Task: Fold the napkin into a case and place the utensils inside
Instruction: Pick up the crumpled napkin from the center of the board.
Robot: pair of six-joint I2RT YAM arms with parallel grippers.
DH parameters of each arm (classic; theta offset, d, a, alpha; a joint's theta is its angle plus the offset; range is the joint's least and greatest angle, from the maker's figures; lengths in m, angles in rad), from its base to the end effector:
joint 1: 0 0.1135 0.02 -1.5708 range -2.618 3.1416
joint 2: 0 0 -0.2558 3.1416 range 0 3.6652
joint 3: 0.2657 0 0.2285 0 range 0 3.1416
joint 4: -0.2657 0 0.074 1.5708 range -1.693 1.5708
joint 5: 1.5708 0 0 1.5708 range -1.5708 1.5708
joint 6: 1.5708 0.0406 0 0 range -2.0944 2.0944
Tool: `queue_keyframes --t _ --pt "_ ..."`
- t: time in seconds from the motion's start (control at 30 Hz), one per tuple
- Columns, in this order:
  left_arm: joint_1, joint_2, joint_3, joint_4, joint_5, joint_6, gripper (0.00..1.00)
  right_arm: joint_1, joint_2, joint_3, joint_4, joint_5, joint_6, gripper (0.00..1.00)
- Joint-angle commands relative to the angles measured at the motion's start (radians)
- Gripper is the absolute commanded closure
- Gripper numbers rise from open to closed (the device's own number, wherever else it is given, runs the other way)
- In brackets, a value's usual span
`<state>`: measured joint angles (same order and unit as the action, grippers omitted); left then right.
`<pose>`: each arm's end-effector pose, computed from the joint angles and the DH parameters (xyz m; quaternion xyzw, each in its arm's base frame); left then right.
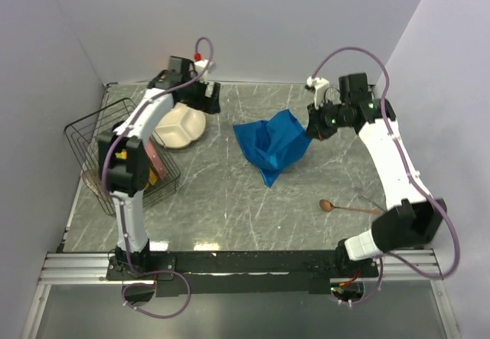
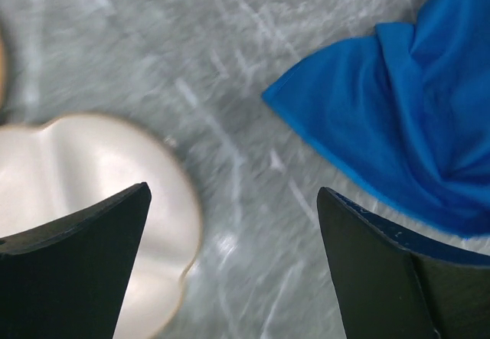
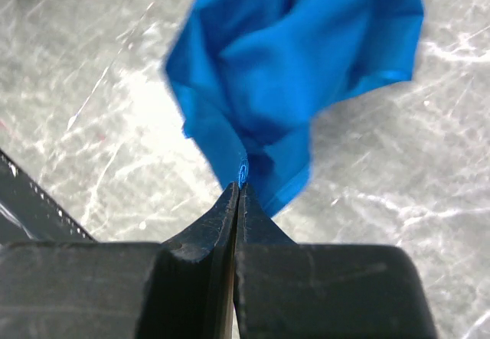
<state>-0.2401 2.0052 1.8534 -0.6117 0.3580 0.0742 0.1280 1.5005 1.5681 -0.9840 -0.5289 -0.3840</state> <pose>0.4197 -0.1174 0.2941 0.2107 0.8828 -0.1952 0.3716 0.2794 0.0566 0.3569 -0.3127 0.8630 0.2059 0.3393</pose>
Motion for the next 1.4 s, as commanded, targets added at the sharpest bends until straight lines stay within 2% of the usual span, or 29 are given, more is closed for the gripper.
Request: queue_keyframes --t 0.0,0.07,0.2,0.23,0.27,0.3,0.33,0.53,0.57,0.6,0.63,0.67,0.73,1.03,1.37 --pt "-0.067 0.101 0.093 0.076 0.025 -0.109 0.06 0.024 -0.1 -0.164 0.074 0.052 0.002 1.0" --pt "-0.068 0.109 0.067 0.116 0.166 -0.024 0.14 0.015 -0.15 -0.193 0.097 0.081 0.014 1.0" --pt "-0.067 0.02 -0.164 0.248 0.291 0.24 0.17 -0.025 -0.207 -0.237 0.126 0.145 0.048 1.0" --pt "-0.068 -0.009 -0.19 0.257 0.294 0.378 0.17 -0.045 -0.213 -0.24 0.127 0.151 0.051 1.0" --pt "-0.067 -0.014 -0.207 0.241 0.298 0.445 0.17 -0.056 -0.226 -0.24 0.127 0.162 0.057 1.0" --pt "-0.068 -0.007 -0.207 0.219 0.311 0.513 0.17 -0.063 -0.233 -0.243 0.13 0.167 0.062 1.0" --pt "-0.07 0.006 -0.194 0.189 0.32 0.642 0.16 -0.079 -0.24 -0.246 0.131 0.17 0.066 1.0" --pt "-0.102 0.168 0.004 -0.015 0.314 0.873 0.17 -0.102 -0.287 -0.276 0.134 0.181 0.092 1.0" --pt "-0.108 0.182 0.021 -0.046 0.323 0.924 0.19 -0.103 -0.292 -0.278 0.136 0.185 0.099 1.0" --pt "-0.117 0.21 0.056 -0.159 0.335 0.994 0.2 -0.103 -0.296 -0.283 0.136 0.191 0.103 1.0" --pt "-0.123 0.22 0.067 -0.198 0.343 1.138 0.24 -0.106 -0.299 -0.284 0.137 0.201 0.111 1.0" --pt "-0.133 0.228 0.069 -0.215 0.334 1.174 0.28 -0.108 -0.304 -0.284 0.136 0.202 0.125 1.0" --pt "-0.154 0.24 0.056 -0.214 0.319 1.237 0.3 -0.111 -0.313 -0.284 0.139 0.207 0.137 1.0" --pt "-0.186 0.308 0.095 -0.174 0.332 1.253 0.29 -0.114 -0.338 -0.287 0.119 0.216 0.152 1.0" --pt "-0.191 0.426 0.25 -0.177 0.345 1.122 0.26 -0.114 -0.341 -0.284 0.105 0.196 0.162 1.0"
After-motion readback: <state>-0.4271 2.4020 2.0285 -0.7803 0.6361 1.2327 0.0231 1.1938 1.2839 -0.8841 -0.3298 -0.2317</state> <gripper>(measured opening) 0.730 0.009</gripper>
